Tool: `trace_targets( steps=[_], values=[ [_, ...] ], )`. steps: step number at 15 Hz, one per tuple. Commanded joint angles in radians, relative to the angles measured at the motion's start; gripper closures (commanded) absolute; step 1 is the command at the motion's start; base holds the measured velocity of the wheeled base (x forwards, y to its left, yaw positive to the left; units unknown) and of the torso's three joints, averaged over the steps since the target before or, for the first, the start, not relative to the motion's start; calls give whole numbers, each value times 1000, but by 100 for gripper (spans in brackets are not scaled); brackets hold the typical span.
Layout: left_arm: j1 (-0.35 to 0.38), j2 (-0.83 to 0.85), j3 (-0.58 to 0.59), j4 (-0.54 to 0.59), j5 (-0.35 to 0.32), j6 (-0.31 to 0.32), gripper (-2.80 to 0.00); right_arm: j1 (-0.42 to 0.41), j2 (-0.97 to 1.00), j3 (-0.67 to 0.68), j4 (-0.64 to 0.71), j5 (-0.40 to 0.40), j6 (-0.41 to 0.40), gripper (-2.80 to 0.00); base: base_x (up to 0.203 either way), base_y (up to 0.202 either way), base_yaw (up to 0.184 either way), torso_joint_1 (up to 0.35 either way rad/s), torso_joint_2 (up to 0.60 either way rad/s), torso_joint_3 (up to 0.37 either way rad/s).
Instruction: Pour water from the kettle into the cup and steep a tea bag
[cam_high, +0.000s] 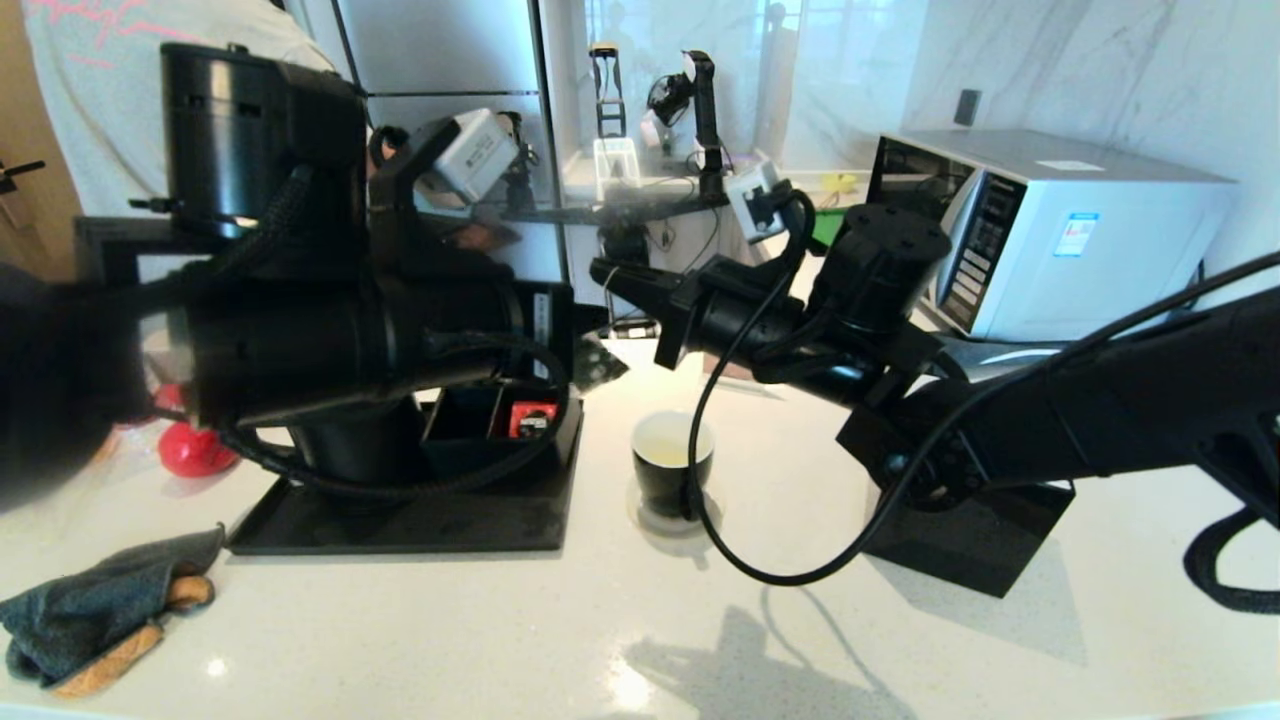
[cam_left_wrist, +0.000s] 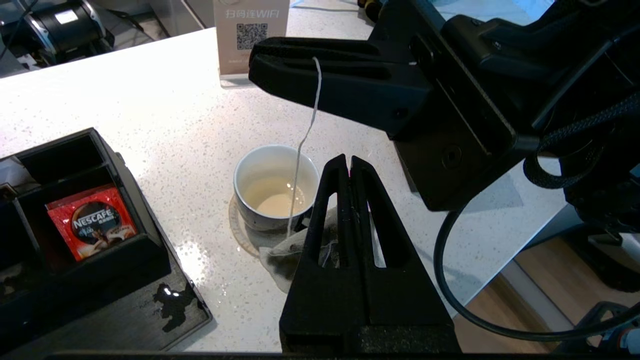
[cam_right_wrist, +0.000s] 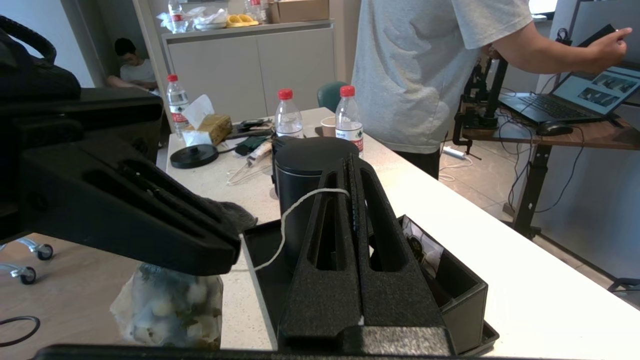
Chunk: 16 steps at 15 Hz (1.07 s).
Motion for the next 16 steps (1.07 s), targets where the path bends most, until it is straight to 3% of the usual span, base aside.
trace_targets(
  steps=[1, 16],
  values=[
    [0, 12, -3, -1, 0, -2, 0, 1, 1, 0, -2, 3, 1, 0, 0, 0, 0, 0, 0, 0],
    [9, 44, -3, -2, 0, -2, 0, 1, 6, 1, -2, 3, 1, 0, 0, 0, 0, 0, 0, 0]
  ],
)
